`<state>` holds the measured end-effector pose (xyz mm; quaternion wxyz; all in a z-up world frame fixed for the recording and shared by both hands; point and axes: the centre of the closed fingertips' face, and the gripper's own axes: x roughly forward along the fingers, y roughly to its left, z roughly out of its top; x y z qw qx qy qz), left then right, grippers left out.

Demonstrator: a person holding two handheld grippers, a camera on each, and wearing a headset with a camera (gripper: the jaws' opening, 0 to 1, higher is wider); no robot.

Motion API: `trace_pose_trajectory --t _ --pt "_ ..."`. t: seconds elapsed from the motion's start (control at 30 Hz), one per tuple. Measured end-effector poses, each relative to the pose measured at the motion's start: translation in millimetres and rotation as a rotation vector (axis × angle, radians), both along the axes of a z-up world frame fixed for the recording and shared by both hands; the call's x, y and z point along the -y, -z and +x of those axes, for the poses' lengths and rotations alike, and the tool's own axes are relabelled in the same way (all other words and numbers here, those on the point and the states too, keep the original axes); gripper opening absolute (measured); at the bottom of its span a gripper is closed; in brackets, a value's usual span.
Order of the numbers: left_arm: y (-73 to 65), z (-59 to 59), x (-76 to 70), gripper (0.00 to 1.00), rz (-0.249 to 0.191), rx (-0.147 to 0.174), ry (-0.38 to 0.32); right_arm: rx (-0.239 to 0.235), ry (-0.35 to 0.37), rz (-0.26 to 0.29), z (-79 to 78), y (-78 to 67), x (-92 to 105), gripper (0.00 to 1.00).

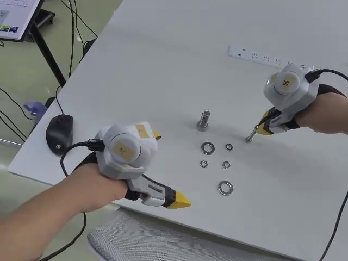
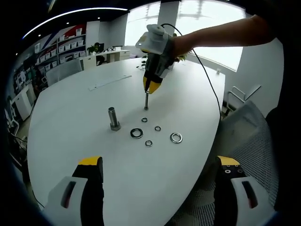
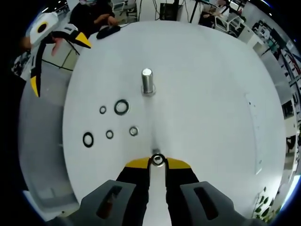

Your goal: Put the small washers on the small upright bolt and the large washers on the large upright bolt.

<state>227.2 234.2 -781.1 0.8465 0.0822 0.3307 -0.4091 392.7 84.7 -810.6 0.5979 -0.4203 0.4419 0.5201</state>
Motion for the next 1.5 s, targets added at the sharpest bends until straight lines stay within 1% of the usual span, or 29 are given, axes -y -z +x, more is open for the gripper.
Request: trace_pose_trajectory --t 0.33,0.5,0.57,0.67,0.73,0.87,1.1,1.23,1.37,1.5 --pt "2.1 -1.1 1.0 0.98 -0.008 -0.016 -0.003 -0.004 -0.002 0.008 -2.0 1.7 -2.7 0.12" --pt "2.5 -0.8 0.0 0.96 -0.007 -0.013 -0.002 -0.007 -0.004 -0.002 -2.7 4.3 -2.2 0.12" --pt "2.3 -0.8 -0.3 0.96 -0.010 -0.018 -0.004 -0.009 -0.004 -0.002 -3.0 5.5 -2.2 0.12" --pt "1.3 0.8 -1.1 0.96 -0.012 -0.015 -0.008 -0.009 -0.003 -0.004 -3.3 7.5 -2.0 0.12" --pt "1.0 1.4 -1.6 0.95 -0.011 -0.012 -0.007 -0.010 -0.003 -0.004 -1.1 11.3 -2.2 0.12" --pt "1.5 2.0 -2.1 0.95 -0.010 -0.012 -0.009 -0.010 -0.003 -0.010 -2.3 15.8 -2.0 0.12" --pt "2.0 2.3 0.0 0.95 -0.012 -0.011 -0.011 -0.002 -0.008 -0.022 -3.5 18.8 -0.7 0.12" --pt "1.4 3.2 -0.2 0.91 -0.011 -0.006 -0.012 0.002 -0.014 -0.032 -4.4 22.3 -0.8 0.12" --pt "1.0 5.2 -2.3 0.91 -0.018 -0.006 -0.028 -0.001 -0.018 -0.037 -5.3 27.2 0.3 0.12" --pt "1.8 5.4 -4.9 0.89 -0.016 -0.007 -0.035 -0.006 -0.020 -0.040 -5.8 32.1 1.8 0.12"
